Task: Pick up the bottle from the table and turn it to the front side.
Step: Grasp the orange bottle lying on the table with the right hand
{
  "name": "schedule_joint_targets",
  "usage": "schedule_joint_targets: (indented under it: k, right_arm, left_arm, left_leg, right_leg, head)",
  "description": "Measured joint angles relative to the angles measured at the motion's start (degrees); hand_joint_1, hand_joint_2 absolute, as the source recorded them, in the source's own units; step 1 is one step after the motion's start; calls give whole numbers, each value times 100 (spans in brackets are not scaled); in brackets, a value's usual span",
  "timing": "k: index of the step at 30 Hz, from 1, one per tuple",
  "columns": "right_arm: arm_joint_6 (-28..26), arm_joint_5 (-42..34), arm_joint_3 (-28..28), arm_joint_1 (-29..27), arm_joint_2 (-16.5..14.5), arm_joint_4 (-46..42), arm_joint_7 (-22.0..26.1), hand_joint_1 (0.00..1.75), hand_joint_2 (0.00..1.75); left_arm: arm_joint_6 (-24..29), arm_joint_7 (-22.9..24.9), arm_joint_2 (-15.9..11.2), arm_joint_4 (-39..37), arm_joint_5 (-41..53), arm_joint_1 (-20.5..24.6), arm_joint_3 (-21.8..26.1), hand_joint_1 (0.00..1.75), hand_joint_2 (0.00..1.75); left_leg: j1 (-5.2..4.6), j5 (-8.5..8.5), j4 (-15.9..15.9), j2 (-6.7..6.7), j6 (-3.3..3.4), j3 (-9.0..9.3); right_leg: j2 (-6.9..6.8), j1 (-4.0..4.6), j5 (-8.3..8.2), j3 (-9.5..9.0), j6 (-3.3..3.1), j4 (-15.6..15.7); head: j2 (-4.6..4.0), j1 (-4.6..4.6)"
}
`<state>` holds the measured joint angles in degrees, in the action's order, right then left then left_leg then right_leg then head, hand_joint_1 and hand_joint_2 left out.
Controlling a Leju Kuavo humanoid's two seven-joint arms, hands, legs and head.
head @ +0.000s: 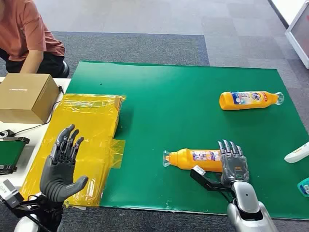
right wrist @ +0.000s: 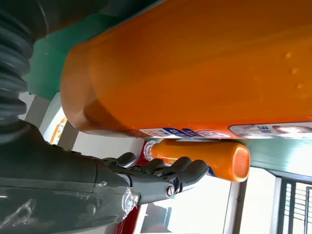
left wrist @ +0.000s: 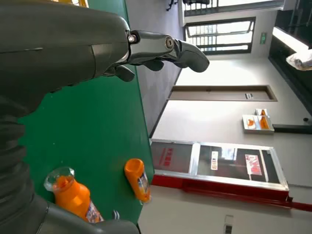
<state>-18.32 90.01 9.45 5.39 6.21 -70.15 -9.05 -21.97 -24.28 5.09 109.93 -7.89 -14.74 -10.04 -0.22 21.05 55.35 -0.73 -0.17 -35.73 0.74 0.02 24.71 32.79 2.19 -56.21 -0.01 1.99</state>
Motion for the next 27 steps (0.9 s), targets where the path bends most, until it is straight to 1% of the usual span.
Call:
schedule_joint_targets:
  k: [5, 7, 9, 11, 13, 15, 16, 18, 20, 22, 23, 25, 27]
  right_arm:
    - [-2, 0, 3, 44, 2, 56, -6, 0, 175]
    - [-19, 0, 38, 68, 22, 89, -101, 0, 175]
    - [-47, 1, 171, 128, 102, 131, -395, 0, 175]
    - [-31, 2, 475, 304, 253, 242, -854, 0, 175]
    - [97, 7, 962, 575, 442, 430, -1096, 85, 175]
    - [342, 13, 1399, 825, 584, 599, -988, 172, 175]
    - [451, 13, 1572, 936, 631, 660, -941, 175, 175]
    - [539, 9, 1990, 1147, 762, 736, -1001, 175, 175]
    - [494, 7, 2481, 1307, 928, 739, -1087, 175, 175]
    - [463, 5, 2826, 1368, 1064, 619, -993, 175, 175]
    - [461, -24, 2909, 1353, 1106, 511, -844, 175, 175]
    - [470, -316, 2873, 1221, 1139, 199, -273, 175, 175]
    - [550, -993, 2620, 999, 1108, -188, 414, 175, 175]
  left_arm:
    - [2, -1, -1, 23, 0, 0, -8, 0, 175]
    - [2, -15, -3, 31, 1, 0, -12, 0, 175]
    - [26, -51, -4, 37, 33, 0, -22, 0, 175]
    - [80, -93, -14, 59, 110, -2, -65, 0, 175]
    - [135, -120, -43, 92, 175, -3, -155, 0, 175]
    - [181, -133, -81, 111, 199, -4, -238, 0, 175]
    - [206, -143, -97, 118, 217, -5, -263, 0, 175]
    - [290, -169, -127, 143, 313, -16, -285, 0, 175]
    - [413, -195, -154, 186, 454, -38, -285, 0, 175]
    - [539, -200, -172, 238, 615, -54, -279, 0, 175]
    - [587, -196, -181, 261, 697, -57, -277, 0, 175]
    - [628, -187, -199, 298, 818, -59, -273, 0, 175]
    - [633, -186, -214, 333, 897, -61, -270, 0, 175]
  left_leg:
    - [0, -1, 0, 0, 0, 2]
    - [0, -1, 0, 0, 1, 3]
    - [-1, -2, 0, 0, 2, 3]
    - [-3, -3, 0, 0, 4, 3]
    - [-4, -4, 0, 1, 4, 5]
    - [-4, -5, 0, 2, 3, 7]
    - [-3, -7, 0, 2, 3, 8]
    - [-3, -13, 0, 1, 5, 7]
    - [-2, -17, 0, 0, 9, 6]
    - [-2, -18, 0, -1, 10, 6]
    - [-2, -17, 0, -1, 9, 5]
    - [-2, -15, 0, -1, 8, 4]
    - [-2, -11, 0, -2, 4, 2]
  right_leg:
    - [0, 0, -1, -1, 0, 0]
    - [0, 0, -3, -3, 0, 0]
    - [0, 0, -5, -5, 2, 0]
    - [0, -1, -10, -7, 5, 0]
    - [2, -1, -14, -5, 4, 0]
    - [2, -1, -17, -6, 4, 0]
    - [2, -2, -18, -6, 3, 0]
    - [1, -2, -19, -6, 3, 0]
    - [-1, -1, -19, -7, 3, 0]
    - [-1, -1, -19, -7, 3, -1]
    - [-1, -1, -18, -6, 3, -1]
    - [-1, -1, -16, -6, 3, -1]
    - [-2, -1, -13, -5, 2, -1]
  head:
    - [1, -1]
    - [0, -1]
    - [0, -2]
    - [-1, -1]
    - [-1, -1]
    - [0, -1]
    - [1, 0]
    - [0, -1]
    - [0, -1]
    - [0, 0]
    - [0, 0]
    - [1, -1]
    - [1, 0]
